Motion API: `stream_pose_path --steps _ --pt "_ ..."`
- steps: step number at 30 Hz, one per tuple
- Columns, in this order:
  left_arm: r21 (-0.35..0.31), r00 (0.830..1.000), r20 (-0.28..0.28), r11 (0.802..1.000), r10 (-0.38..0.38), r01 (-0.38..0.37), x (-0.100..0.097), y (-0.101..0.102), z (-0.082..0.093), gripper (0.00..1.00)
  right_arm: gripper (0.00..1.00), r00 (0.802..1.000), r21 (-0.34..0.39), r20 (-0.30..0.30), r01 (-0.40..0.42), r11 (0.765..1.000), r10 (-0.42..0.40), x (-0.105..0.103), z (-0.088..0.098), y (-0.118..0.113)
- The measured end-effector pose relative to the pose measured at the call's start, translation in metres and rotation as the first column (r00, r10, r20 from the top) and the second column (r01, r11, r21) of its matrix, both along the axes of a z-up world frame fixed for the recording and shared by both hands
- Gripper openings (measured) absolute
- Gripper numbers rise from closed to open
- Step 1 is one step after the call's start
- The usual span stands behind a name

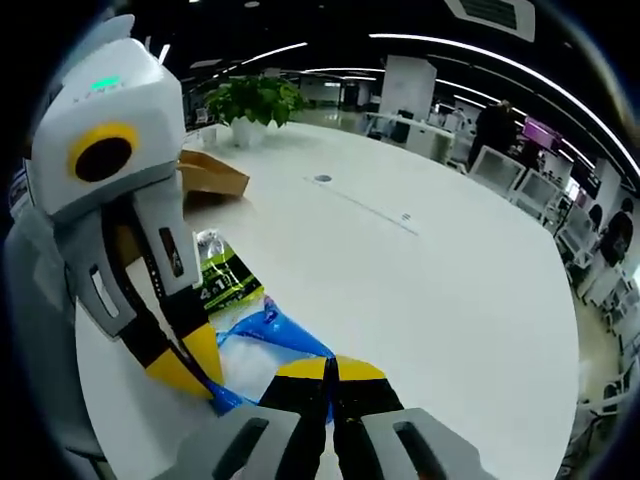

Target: Operate the shoe box by opening the lid, removing the specified soft item, and placing it in the target area until the item is outside and the box remains undamaged.

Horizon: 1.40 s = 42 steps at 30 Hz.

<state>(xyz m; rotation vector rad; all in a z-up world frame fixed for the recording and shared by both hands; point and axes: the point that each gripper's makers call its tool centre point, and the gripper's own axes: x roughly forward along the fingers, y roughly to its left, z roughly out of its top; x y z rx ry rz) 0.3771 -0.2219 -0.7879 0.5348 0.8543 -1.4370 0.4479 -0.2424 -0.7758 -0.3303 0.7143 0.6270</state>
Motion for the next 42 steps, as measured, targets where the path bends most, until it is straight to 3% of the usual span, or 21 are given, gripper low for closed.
stream_pose_path --steps 8,12,16,24,30,42 --pt "0.001 1.0 0.011 1.0 -0.009 0.009 -0.001 -0.001 -0.002 0.0 0.0 1.0 -0.001 -0.003 0.011 1.0 -0.011 -0.002 -0.001 -0.002" --pt "-0.007 0.998 0.051 0.999 -0.031 0.032 -0.003 -0.001 -0.003 0.0 0.0 1.0 -0.007 -0.007 0.012 1.0 -0.012 -0.004 -0.002 -0.002" --pt "0.005 0.999 0.036 1.0 -0.006 0.006 -0.003 0.0 -0.006 0.0 0.0 1.0 -0.014 -0.007 0.019 1.0 -0.019 -0.004 -0.002 -0.003" --pt "0.01 0.997 0.071 1.0 -0.025 0.024 -0.003 0.004 0.0 0.08 0.01 1.0 -0.028 -0.009 0.028 0.999 -0.029 -0.006 0.001 -0.002" --pt "0.009 0.996 0.089 1.0 -0.008 0.007 0.001 0.014 0.008 0.12 0.05 0.999 0.005 -0.002 0.043 0.999 -0.043 -0.007 0.008 0.004" --pt "-0.009 0.996 0.078 0.999 0.052 -0.051 -0.003 0.039 0.028 0.16 0.09 0.997 0.042 0.024 0.066 0.997 -0.067 -0.012 0.029 0.015"
